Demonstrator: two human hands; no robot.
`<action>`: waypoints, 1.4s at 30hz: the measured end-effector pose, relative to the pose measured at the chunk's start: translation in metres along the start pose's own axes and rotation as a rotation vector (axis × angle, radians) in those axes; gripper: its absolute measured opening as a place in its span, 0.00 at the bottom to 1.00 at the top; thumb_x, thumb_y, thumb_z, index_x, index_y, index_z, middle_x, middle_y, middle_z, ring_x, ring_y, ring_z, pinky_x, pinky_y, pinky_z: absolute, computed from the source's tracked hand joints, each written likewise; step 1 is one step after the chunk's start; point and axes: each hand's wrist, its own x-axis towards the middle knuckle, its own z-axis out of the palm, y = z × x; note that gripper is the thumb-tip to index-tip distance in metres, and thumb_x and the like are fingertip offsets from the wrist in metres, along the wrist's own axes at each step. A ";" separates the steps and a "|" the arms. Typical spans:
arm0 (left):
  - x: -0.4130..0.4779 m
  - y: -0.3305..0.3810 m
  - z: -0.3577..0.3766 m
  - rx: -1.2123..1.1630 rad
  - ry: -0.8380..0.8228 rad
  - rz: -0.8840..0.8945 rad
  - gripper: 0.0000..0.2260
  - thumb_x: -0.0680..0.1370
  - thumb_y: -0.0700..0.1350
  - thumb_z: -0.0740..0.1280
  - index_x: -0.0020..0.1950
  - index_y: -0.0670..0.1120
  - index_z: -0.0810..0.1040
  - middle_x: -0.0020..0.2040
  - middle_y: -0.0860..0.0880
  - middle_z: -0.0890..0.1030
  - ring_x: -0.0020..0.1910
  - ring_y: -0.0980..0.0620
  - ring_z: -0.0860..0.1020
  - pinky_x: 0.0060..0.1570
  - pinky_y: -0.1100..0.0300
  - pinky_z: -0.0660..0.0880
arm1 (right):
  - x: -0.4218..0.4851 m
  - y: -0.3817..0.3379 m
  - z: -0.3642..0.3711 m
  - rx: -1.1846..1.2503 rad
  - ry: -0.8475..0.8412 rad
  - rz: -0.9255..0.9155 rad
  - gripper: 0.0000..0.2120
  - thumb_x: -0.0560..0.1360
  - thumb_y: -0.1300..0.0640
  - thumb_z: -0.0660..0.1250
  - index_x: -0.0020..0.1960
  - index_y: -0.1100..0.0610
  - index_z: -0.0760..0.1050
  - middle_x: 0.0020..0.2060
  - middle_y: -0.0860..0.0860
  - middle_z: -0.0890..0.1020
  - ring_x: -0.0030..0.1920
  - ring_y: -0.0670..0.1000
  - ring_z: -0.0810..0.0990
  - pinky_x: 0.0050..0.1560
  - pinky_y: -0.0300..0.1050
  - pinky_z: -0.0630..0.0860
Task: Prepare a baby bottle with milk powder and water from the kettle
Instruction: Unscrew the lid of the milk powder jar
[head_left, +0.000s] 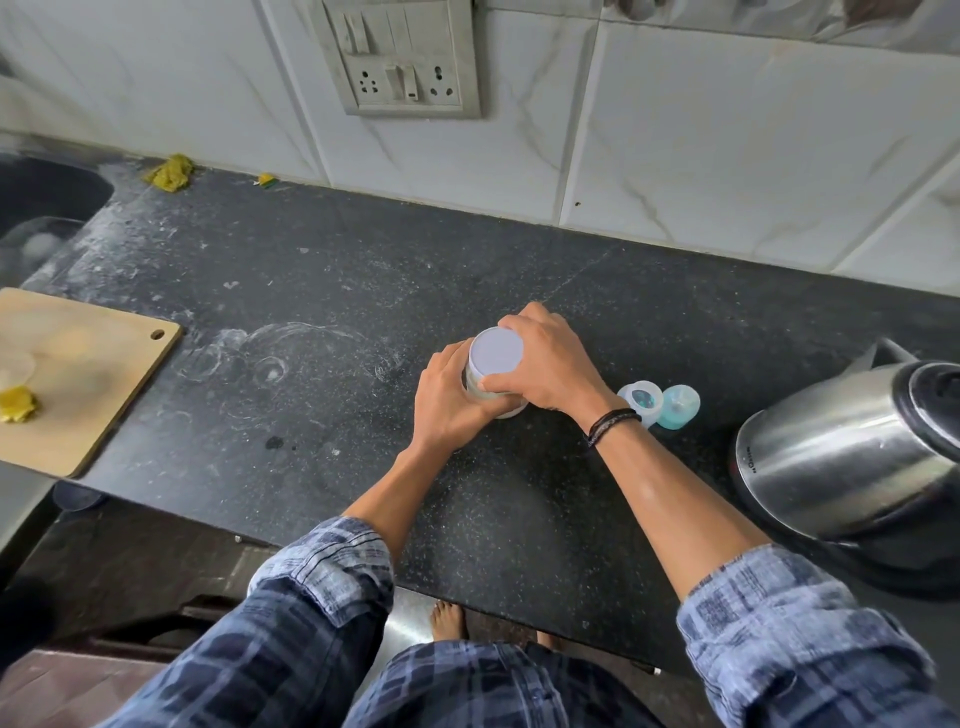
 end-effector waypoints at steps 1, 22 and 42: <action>0.000 0.000 0.000 -0.003 0.002 0.001 0.38 0.62 0.69 0.77 0.70 0.59 0.74 0.59 0.63 0.74 0.57 0.63 0.70 0.59 0.57 0.70 | 0.000 0.001 -0.001 0.000 -0.006 -0.008 0.36 0.68 0.42 0.80 0.70 0.56 0.74 0.62 0.52 0.74 0.62 0.55 0.73 0.54 0.43 0.68; -0.001 0.001 0.002 0.041 0.022 -0.012 0.38 0.63 0.71 0.77 0.68 0.61 0.72 0.60 0.62 0.75 0.57 0.61 0.70 0.60 0.54 0.72 | 0.014 -0.002 -0.029 -0.086 -0.268 -0.128 0.40 0.68 0.51 0.81 0.76 0.55 0.70 0.67 0.52 0.73 0.65 0.55 0.73 0.58 0.43 0.66; -0.001 0.000 0.002 0.023 -0.024 -0.002 0.39 0.65 0.68 0.77 0.71 0.55 0.73 0.63 0.59 0.73 0.61 0.61 0.68 0.63 0.52 0.73 | 0.011 -0.016 -0.033 -0.027 -0.160 -0.073 0.43 0.69 0.48 0.82 0.79 0.50 0.66 0.73 0.50 0.71 0.72 0.56 0.71 0.67 0.51 0.71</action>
